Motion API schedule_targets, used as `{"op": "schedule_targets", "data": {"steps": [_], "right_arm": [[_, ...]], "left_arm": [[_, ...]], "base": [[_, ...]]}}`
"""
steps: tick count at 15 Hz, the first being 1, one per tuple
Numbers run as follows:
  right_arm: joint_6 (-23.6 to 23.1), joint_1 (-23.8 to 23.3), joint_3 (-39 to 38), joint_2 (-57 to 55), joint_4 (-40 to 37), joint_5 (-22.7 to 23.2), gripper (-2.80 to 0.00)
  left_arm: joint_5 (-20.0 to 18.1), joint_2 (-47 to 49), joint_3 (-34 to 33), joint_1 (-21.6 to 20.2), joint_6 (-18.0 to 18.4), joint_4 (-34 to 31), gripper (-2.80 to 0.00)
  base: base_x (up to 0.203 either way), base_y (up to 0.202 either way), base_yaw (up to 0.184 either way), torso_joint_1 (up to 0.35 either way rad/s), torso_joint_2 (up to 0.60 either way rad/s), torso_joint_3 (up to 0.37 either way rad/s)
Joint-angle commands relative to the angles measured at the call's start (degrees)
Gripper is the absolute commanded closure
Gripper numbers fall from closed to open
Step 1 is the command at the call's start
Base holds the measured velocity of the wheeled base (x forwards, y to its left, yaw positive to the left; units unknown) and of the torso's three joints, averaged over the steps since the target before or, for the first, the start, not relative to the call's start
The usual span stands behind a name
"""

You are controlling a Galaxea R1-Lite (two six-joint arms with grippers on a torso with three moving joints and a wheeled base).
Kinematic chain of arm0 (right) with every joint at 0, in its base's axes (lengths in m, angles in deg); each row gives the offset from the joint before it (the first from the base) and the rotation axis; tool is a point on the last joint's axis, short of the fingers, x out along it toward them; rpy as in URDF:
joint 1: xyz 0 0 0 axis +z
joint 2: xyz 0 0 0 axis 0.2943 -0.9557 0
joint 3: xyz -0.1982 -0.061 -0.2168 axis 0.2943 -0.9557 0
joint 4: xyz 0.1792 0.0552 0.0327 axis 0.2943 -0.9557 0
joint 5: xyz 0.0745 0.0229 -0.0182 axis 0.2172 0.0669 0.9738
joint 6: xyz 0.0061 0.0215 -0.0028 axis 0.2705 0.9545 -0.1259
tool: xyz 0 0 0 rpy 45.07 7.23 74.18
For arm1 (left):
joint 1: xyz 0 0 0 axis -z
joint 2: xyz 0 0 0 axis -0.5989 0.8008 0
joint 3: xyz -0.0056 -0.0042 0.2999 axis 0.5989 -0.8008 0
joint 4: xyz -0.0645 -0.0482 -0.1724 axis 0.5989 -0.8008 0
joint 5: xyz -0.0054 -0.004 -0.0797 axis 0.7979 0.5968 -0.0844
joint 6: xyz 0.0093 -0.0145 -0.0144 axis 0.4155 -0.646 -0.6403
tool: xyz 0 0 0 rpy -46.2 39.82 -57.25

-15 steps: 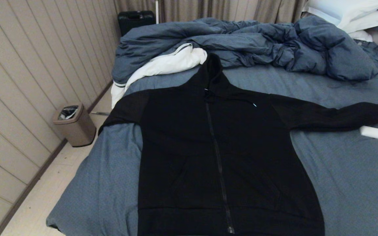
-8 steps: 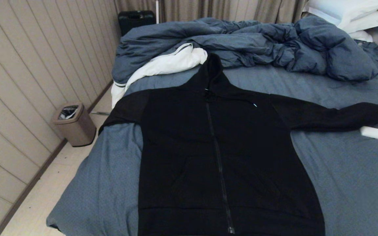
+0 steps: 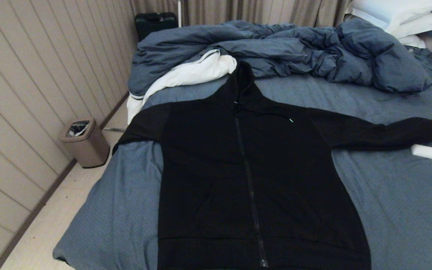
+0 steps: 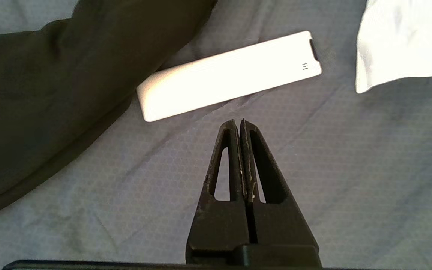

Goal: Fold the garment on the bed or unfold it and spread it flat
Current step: Fold the black sweatshirt

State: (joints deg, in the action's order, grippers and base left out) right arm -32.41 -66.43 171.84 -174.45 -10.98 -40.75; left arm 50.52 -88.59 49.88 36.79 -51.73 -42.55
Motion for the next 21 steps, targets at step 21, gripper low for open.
{"op": "schedule_targets", "data": {"steps": [21], "right_arm": [[-0.09, -1.58, -0.39, 0.2, 0.02, 0.03, 0.0]], "left_arm": [[0.02, 0.01, 0.04, 0.0, 0.04, 0.04, 0.0]], "base": [[0.0, 0.0, 0.0, 0.04, -0.1, -0.062]]}}
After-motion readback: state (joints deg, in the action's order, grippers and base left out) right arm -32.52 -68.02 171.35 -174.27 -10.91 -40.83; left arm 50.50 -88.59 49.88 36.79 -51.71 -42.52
